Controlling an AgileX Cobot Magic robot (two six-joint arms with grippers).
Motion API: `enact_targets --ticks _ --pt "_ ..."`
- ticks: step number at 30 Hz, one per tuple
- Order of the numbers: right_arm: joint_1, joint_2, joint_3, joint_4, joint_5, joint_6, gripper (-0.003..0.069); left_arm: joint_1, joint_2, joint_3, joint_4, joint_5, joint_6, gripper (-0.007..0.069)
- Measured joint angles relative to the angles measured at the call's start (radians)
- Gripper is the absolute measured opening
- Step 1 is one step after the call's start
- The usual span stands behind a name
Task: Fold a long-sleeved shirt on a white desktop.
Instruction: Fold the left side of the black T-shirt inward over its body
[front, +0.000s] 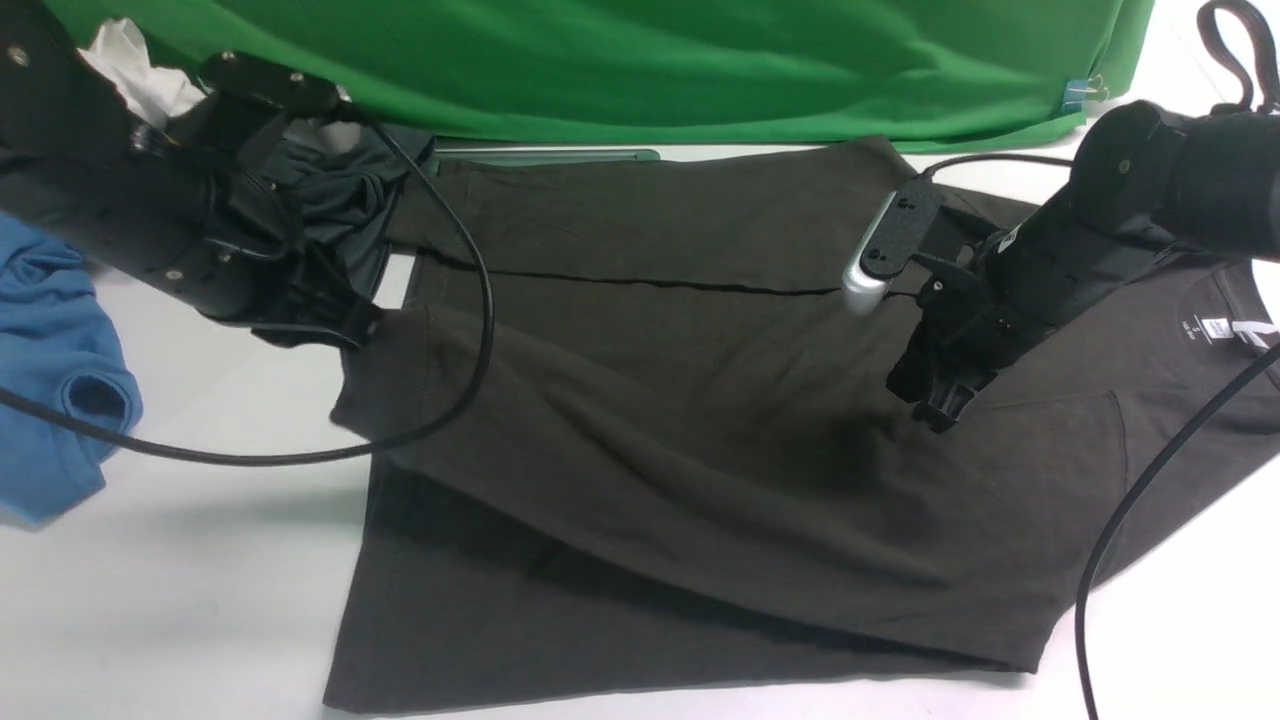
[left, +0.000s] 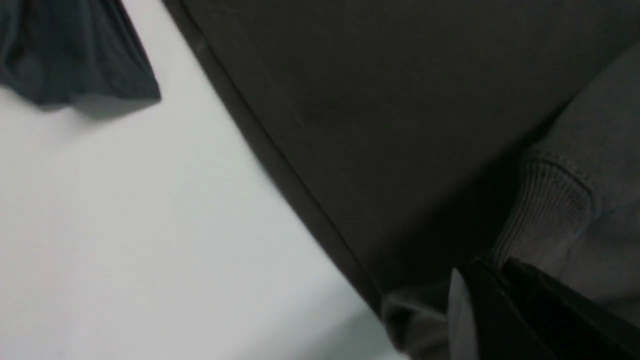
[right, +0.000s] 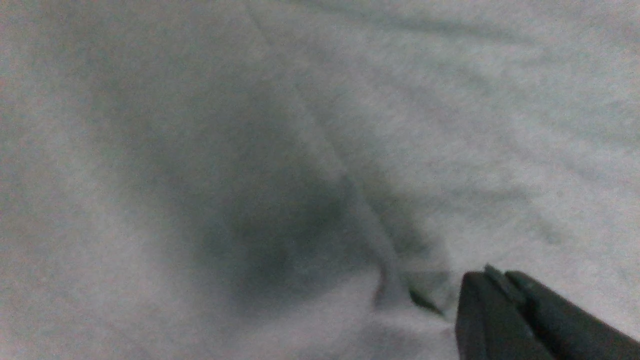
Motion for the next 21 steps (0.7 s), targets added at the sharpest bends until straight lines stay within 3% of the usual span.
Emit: enact_targets --ticks 6,9,11,12,13,14,17,21 --pt "0.0 0.0 0.0 -0.018 -0.007 -0.01 0.0043 0.0 0.033 -0.002 0.063 0.006 -0.041 0.0028" --pt "0.0 0.0 0.0 -0.014 0.005 -0.063 0.0161 0.0 0.033 -0.006 0.067 0.011 -0.044 0.0028" --pt "0.003 0.003 0.0 0.009 0.02 -0.121 0.0293 0.0 0.033 -0.008 0.067 0.021 -0.046 0.0028" --pt "0.003 0.003 0.0 0.009 0.02 -0.126 0.0304 0.0 0.033 -0.008 0.067 0.022 -0.046 0.0028" --pt "0.008 0.009 0.0 0.024 0.022 -0.158 0.0381 -0.001 0.033 -0.008 0.067 0.026 -0.046 0.0028" --pt "0.011 0.014 0.0 0.029 0.022 -0.174 0.0398 -0.001 0.033 -0.008 0.067 0.026 -0.046 0.0028" --pt "0.021 0.036 0.0 0.042 0.011 -0.198 0.0393 -0.001 0.033 -0.008 0.067 0.026 -0.046 0.0028" --pt "0.024 0.064 0.0 0.051 0.01 -0.202 0.0303 -0.001 0.033 -0.008 0.067 0.026 -0.046 0.0028"
